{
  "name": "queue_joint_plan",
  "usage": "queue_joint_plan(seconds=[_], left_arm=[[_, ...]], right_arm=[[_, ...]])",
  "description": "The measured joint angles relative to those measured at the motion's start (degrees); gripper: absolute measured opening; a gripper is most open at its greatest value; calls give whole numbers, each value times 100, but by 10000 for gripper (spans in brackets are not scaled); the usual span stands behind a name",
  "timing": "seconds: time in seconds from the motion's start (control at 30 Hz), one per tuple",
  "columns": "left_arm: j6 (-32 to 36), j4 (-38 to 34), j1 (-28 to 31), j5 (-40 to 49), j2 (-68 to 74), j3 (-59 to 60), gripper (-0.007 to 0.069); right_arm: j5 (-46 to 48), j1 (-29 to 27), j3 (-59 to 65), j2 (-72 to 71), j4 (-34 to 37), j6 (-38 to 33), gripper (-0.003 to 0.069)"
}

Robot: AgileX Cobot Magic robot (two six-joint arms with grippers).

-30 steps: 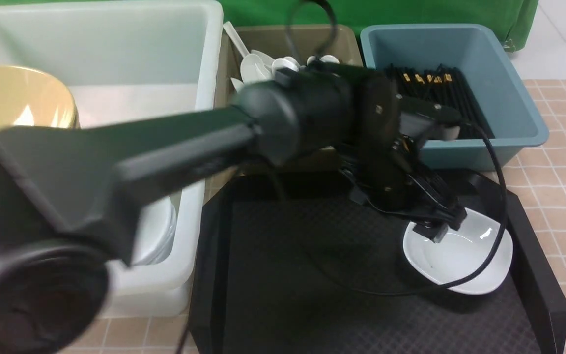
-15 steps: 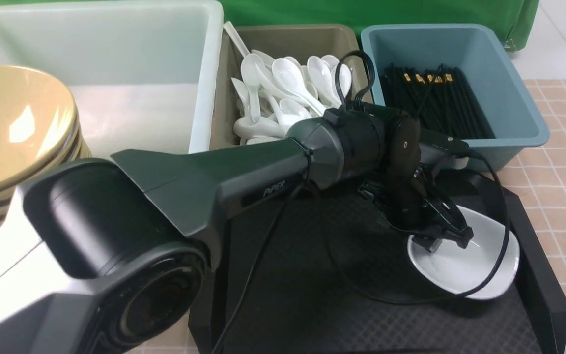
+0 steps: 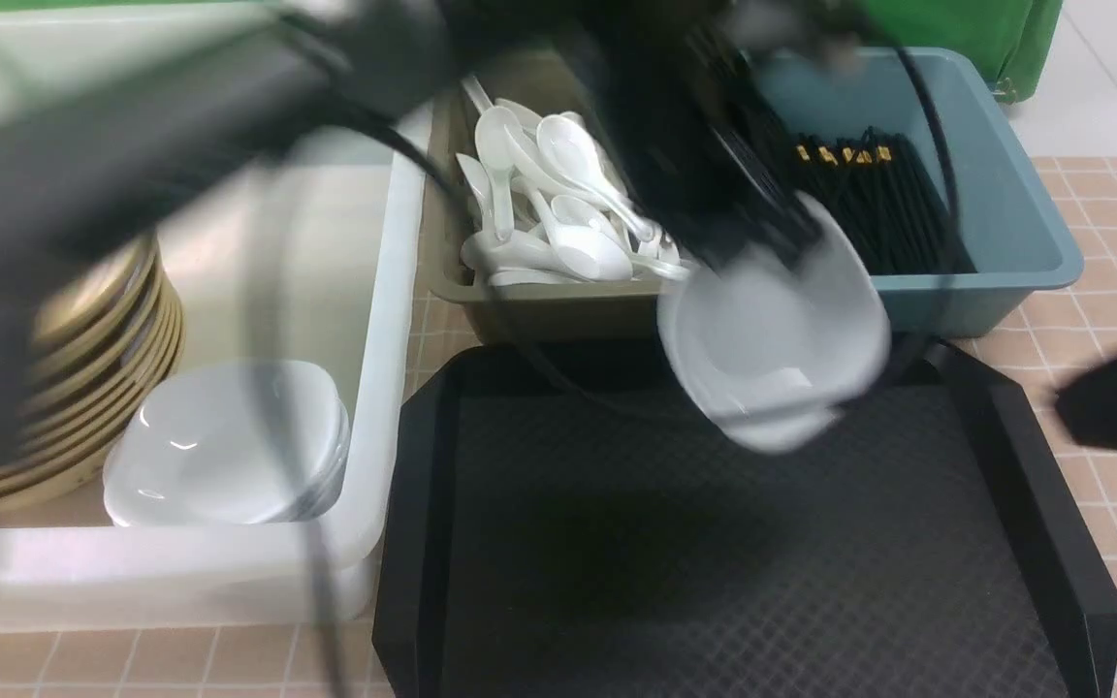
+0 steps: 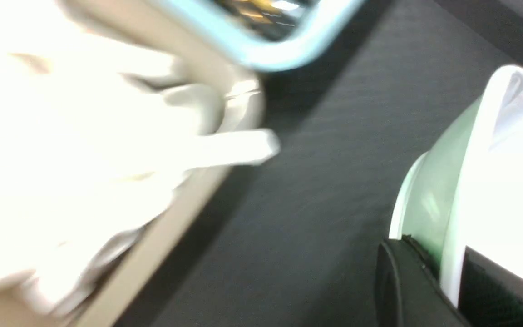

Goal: On brown table put chopsticks spoon bowls plates into blue grey white boxes.
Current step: 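Place the white bowl into the white bin with the other dishes with the left gripper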

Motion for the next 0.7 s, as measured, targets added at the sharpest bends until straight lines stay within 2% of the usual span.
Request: queue_joint_plan(seconds=[0.1, 0.23, 0.43, 0.47, 0.57, 0.7], left_arm=[[-120, 117, 287, 119, -660, 461, 5], [-304, 191, 1107, -159, -2018, 2035, 5], [-720, 159, 2387, -896, -3703, 4141, 5], [-720, 154, 2428, -910, -3742, 4186, 5], [-753, 49, 3059, -1023, -4179, 4737, 5], [-771, -1, 3329, -1103, -4237, 4977, 5]], right_arm=[[-23, 179, -410, 443, 263, -234, 50], [-105, 998, -1265, 1244, 338, -460, 50], [-167, 2019, -2164, 2166, -197, -556, 50], [-167, 2045, -2185, 2214, -209, -559, 50], [-174, 2099, -2407, 2529, -331, -570, 50], [-168, 2099, -2419, 2645, -428, -570, 50]])
